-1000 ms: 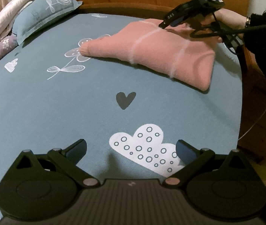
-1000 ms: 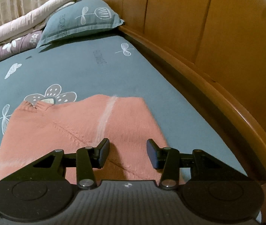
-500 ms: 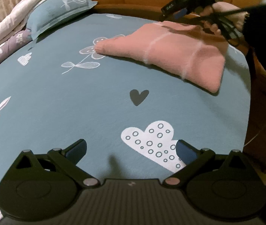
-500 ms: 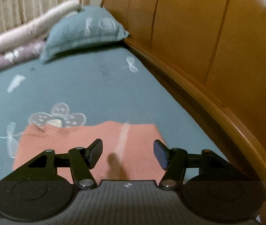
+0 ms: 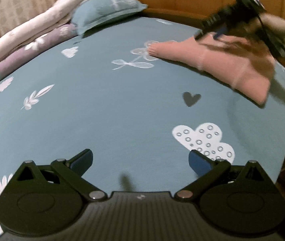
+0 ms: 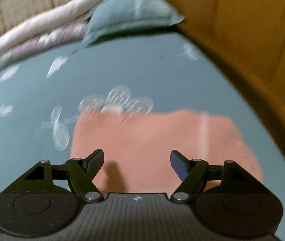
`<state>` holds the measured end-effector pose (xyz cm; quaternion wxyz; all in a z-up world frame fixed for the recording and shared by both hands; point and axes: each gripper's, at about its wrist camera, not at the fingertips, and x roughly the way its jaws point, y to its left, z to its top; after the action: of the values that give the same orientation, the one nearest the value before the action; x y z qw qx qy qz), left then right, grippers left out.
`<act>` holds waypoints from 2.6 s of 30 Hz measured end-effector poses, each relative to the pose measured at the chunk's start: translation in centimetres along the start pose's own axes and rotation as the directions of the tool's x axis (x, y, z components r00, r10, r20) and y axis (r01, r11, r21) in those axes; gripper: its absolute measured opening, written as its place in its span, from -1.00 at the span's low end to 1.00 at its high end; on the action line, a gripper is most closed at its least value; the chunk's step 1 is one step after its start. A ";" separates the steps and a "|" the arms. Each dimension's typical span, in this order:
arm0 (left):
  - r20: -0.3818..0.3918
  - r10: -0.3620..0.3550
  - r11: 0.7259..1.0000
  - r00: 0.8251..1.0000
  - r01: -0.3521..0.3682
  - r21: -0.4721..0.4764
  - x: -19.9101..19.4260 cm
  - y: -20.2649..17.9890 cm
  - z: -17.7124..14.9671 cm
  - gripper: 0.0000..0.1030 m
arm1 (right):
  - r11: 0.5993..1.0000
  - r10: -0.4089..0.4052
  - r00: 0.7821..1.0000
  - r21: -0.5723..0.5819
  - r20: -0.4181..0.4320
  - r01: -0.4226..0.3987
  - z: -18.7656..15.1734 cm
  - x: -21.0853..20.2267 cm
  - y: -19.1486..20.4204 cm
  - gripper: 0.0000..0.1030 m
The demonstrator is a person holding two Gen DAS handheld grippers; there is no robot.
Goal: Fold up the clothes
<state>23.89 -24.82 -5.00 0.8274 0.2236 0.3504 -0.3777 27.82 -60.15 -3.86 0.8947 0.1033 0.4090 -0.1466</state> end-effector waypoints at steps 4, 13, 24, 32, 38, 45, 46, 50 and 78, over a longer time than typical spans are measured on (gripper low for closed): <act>0.002 0.010 0.998 1.000 -0.010 -0.061 -0.1 1.1 -0.5 0.97 | 0.994 -0.076 0.997 -0.074 0.008 0.076 -0.7 0.6 1.9 0.62; 0.063 0.071 0.995 0.995 -0.067 -0.070 -0.8 2.9 -1.3 0.97 | 1.000 -0.025 1.000 -0.018 -0.008 0.025 -4.0 -1.6 4.4 0.73; 0.114 -0.017 1.000 0.993 0.019 -0.016 -0.6 4.1 -1.0 0.98 | 0.999 0.019 0.999 0.034 0.027 -0.020 -5.3 -1.9 7.9 1.00; 0.134 -0.090 0.995 0.987 0.082 0.061 -0.9 6.4 -1.4 0.98 | 0.986 -0.028 0.999 0.166 0.046 0.020 -7.7 -7.7 7.8 0.99; 0.142 -0.120 0.988 0.983 0.104 0.113 -0.4 7.5 -1.3 0.98 | 0.956 -0.089 0.996 0.280 -0.025 0.092 -12.5 -9.5 8.5 0.99; 0.125 -0.166 0.965 0.978 0.135 0.223 0.3 6.7 -0.5 0.98 | 0.928 -0.119 0.989 0.346 -0.083 0.140 -16.8 -11.5 11.3 1.00; 0.122 -0.180 0.962 0.976 0.148 0.230 0.4 6.4 -0.3 0.98 | 0.926 -0.128 0.988 0.347 -0.087 0.150 -17.1 -11.8 11.7 1.00; 0.111 -0.231 0.947 0.967 0.197 0.252 0.6 5.3 0.6 0.98 | 0.919 -0.165 0.982 0.348 -0.088 0.185 -17.9 -13.3 13.4 1.00; 0.073 -0.393 0.899 0.917 0.366 0.239 -2.6 0.0 9.6 0.98 | 0.833 -0.345 0.936 0.437 -0.071 0.340 -19.2 -20.5 15.7 1.00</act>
<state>26.59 -29.66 3.24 0.7271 0.2185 0.2931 -0.5811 7.03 -35.97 0.47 0.8091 0.2280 0.3717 -0.3940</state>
